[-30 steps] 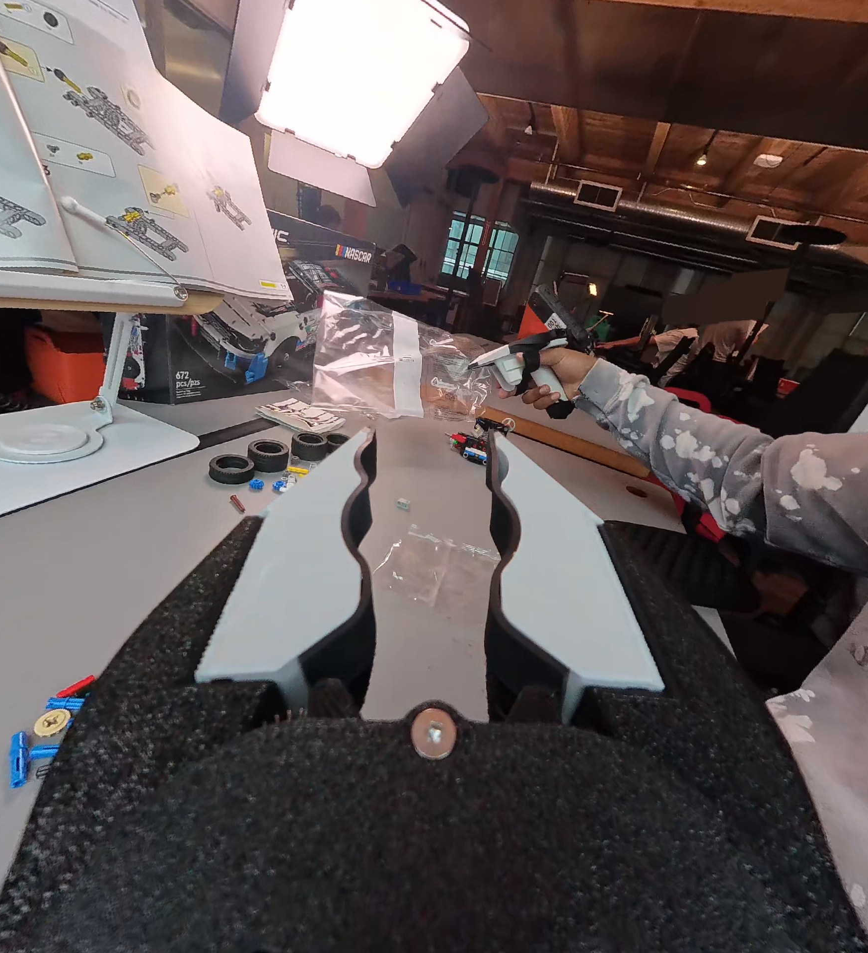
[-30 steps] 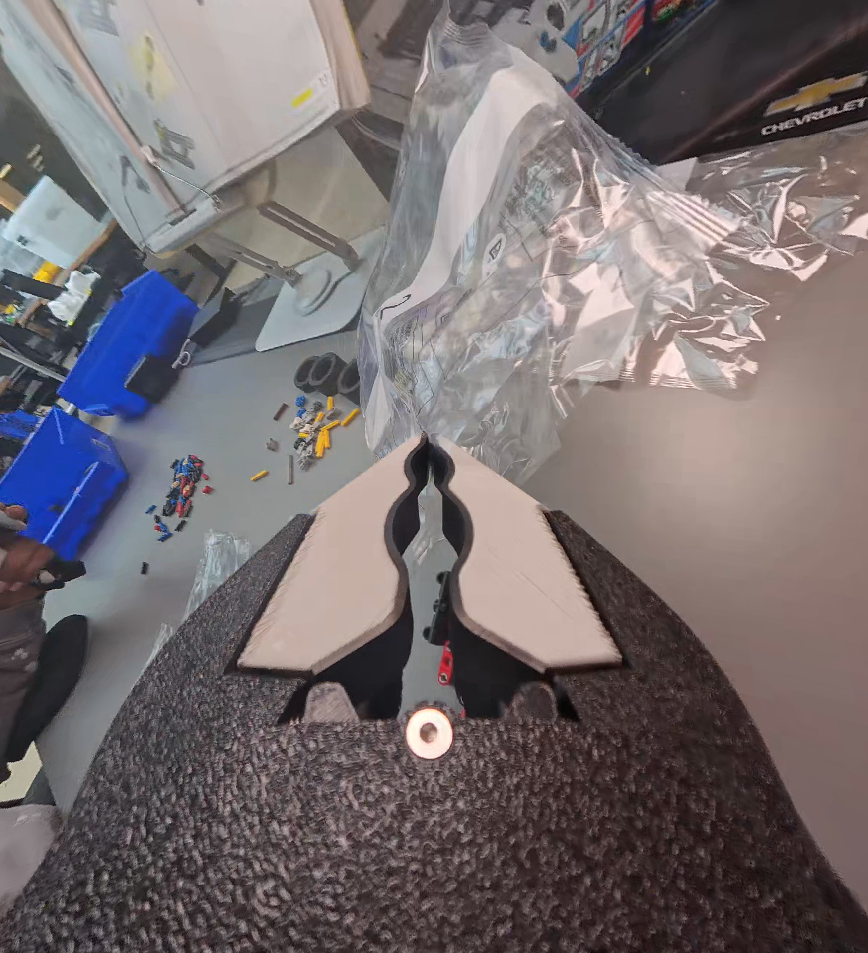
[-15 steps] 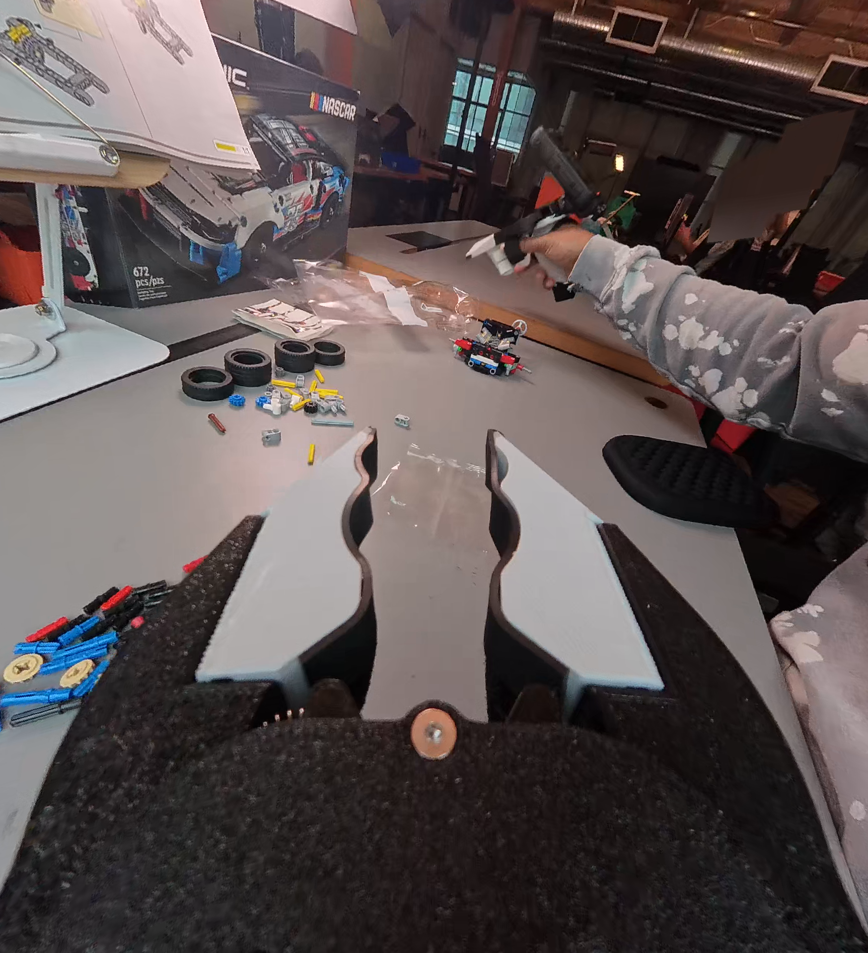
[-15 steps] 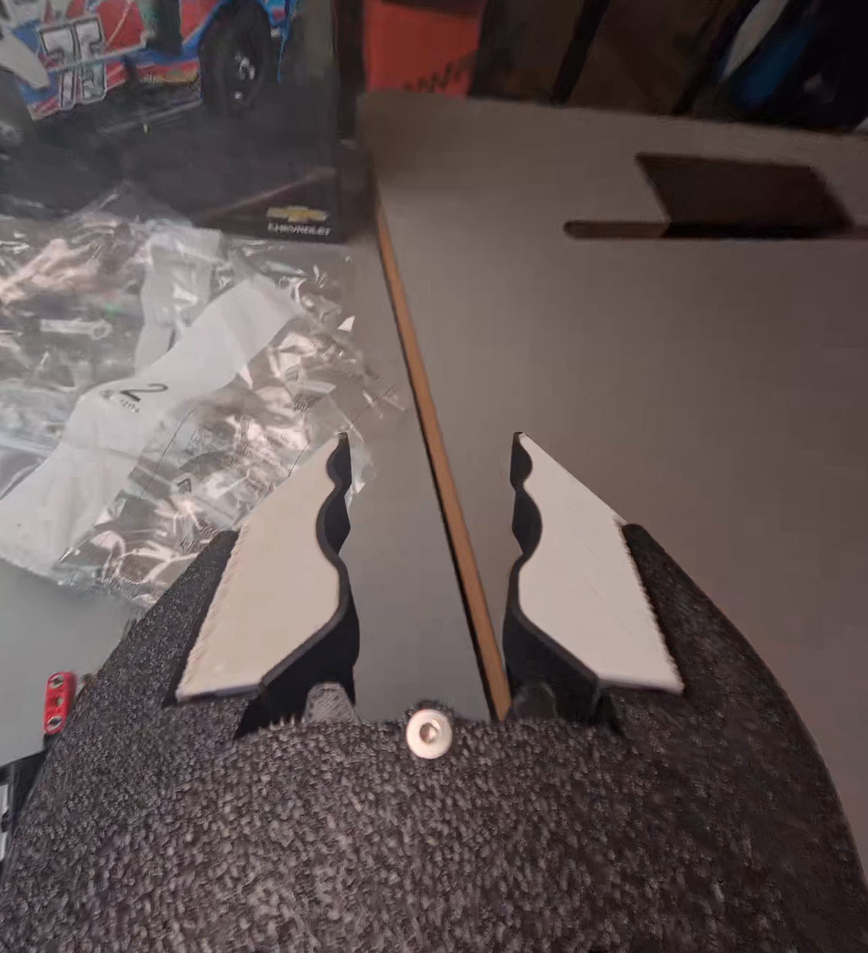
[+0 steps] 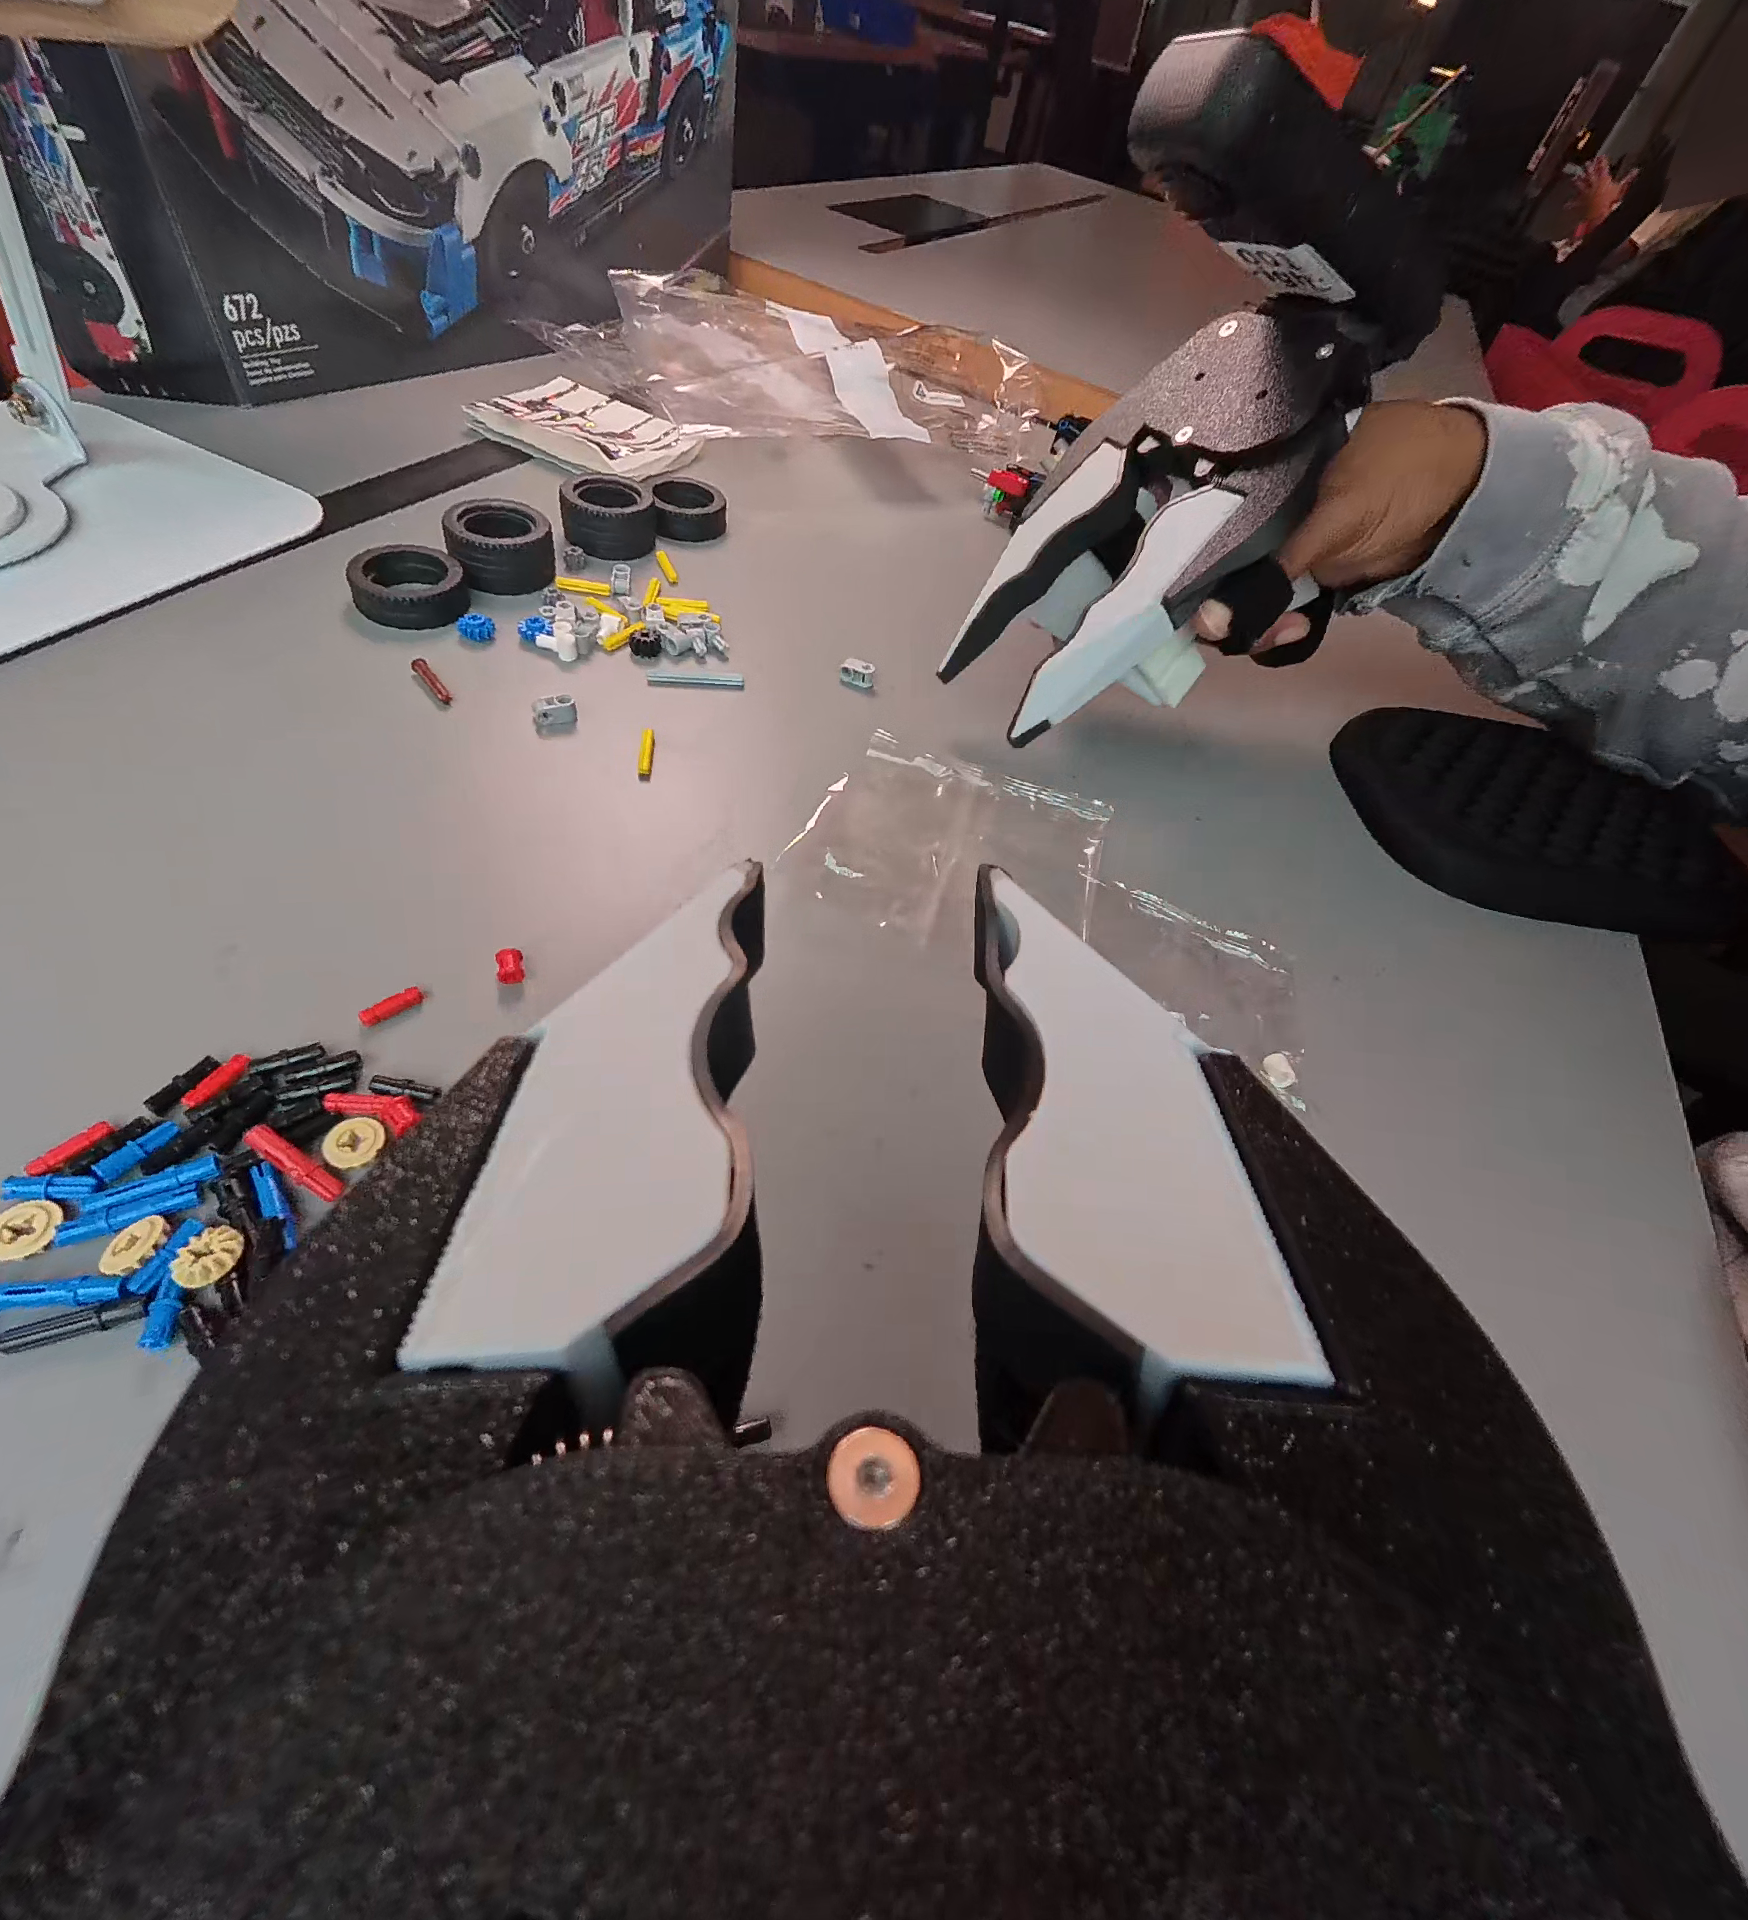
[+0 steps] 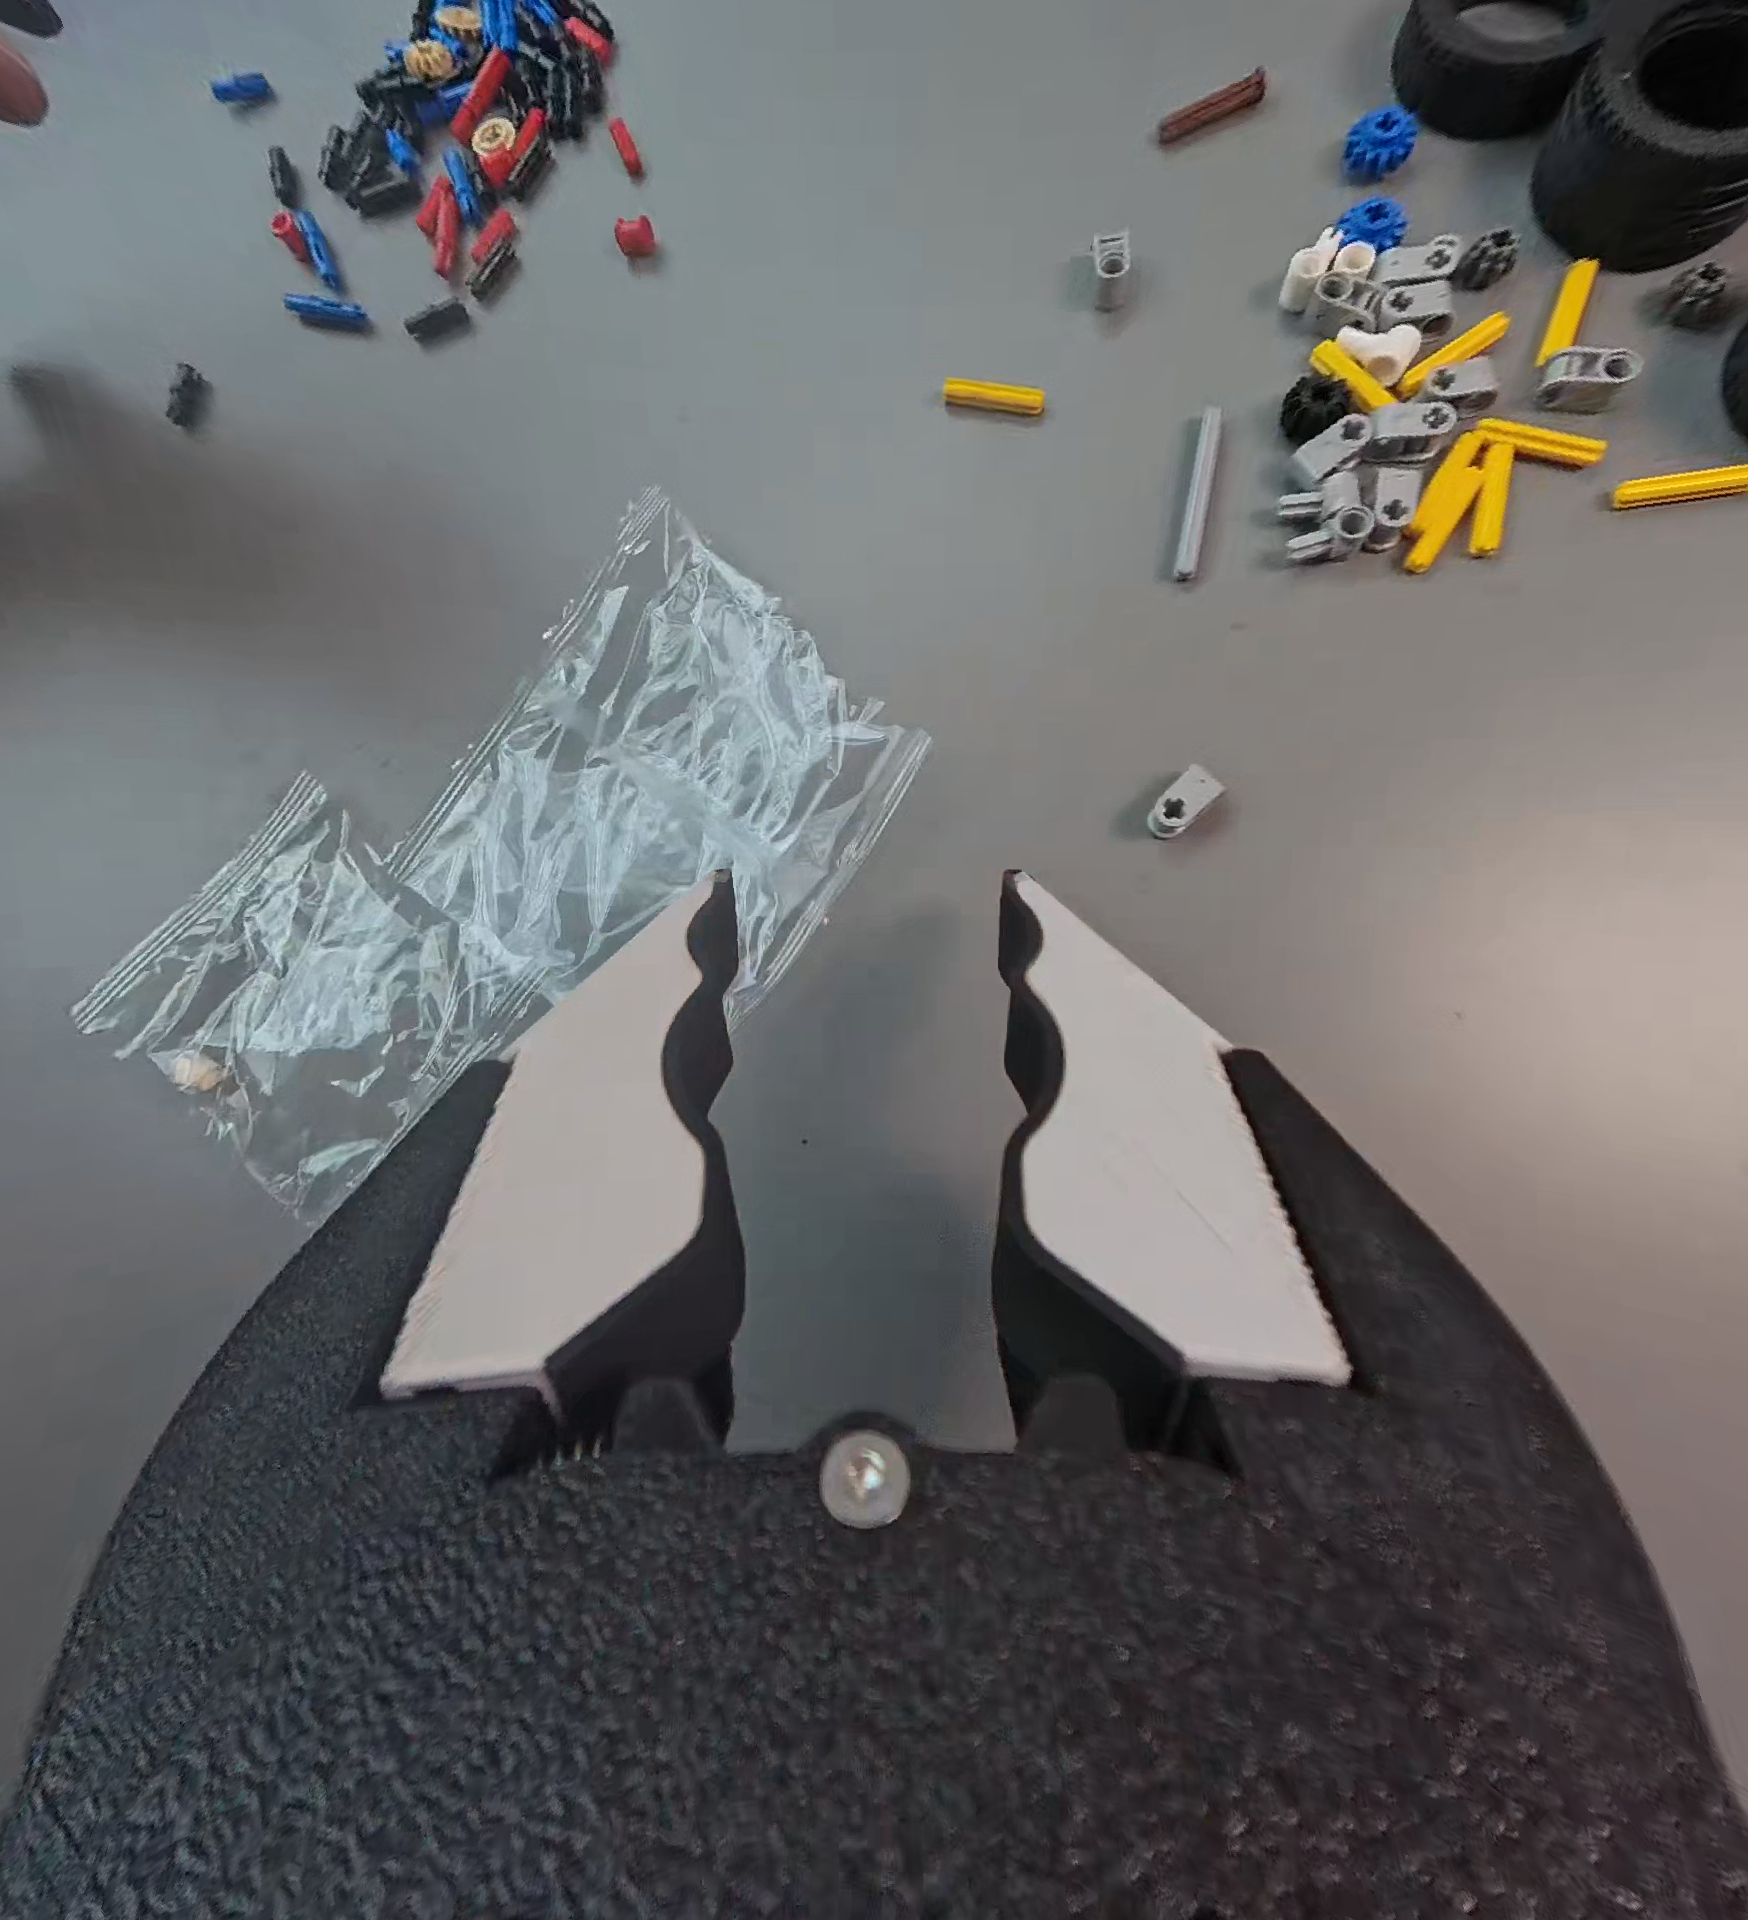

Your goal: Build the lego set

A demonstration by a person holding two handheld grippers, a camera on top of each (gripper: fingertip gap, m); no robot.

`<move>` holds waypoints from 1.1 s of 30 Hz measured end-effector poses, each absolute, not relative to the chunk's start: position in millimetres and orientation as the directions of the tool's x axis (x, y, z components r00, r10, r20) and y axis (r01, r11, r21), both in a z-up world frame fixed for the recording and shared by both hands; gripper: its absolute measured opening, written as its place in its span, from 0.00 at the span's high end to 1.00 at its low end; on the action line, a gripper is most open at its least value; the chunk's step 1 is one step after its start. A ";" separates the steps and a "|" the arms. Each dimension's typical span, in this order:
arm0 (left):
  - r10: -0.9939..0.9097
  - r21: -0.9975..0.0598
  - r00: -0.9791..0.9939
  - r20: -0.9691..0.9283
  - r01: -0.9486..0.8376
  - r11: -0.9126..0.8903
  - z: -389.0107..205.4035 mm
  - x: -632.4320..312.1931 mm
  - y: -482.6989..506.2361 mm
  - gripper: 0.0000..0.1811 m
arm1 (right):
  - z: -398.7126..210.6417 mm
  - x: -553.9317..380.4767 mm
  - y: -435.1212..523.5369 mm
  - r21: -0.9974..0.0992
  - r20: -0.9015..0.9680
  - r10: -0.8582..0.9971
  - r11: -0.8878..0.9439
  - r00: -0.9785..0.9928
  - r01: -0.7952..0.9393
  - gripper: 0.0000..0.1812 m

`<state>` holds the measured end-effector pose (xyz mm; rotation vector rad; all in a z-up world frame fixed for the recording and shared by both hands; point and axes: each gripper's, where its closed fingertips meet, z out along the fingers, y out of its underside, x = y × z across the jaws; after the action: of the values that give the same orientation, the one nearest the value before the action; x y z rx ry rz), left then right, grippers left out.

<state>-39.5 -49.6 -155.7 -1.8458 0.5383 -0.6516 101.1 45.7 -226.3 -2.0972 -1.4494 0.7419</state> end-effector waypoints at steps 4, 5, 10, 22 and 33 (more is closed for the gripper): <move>-0.637 -0.930 0.744 0.203 -0.057 -0.363 -162.0 -34.1 -50.0 0.79 | -240.7 83.5 39.4 -0.628 -0.184 0.944 -0.328 0.275 0.706 0.79; -0.638 -0.929 0.744 0.201 -0.061 -0.364 -162.8 -33.0 -50.2 0.79 | -243.9 82.3 40.8 -0.623 -0.160 0.947 -0.315 0.277 0.716 0.82; -0.629 -0.921 0.746 0.219 -0.056 -0.386 -167.4 -31.6 -50.0 0.79 | -228.0 69.5 39.0 -0.722 -0.108 0.972 -0.222 0.209 0.655 0.94; -0.658 -0.886 0.626 0.419 0.124 -0.447 -151.7 -10.2 -53.9 0.66 | -94.5 51.1 -11.7 -0.999 -0.018 0.998 -0.020 -0.053 -0.026 1.00; -0.760 -0.908 0.530 0.376 0.048 -0.416 -146.9 8.1 -72.4 1.00 | -115.4 42.9 -33.1 -0.994 -0.109 0.981 -0.109 -0.164 0.007 1.00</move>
<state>8.1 -72.4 -146.9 -1.7786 0.5948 -1.0210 42.9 -33.1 -115.4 -1.2060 -1.2744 1.4138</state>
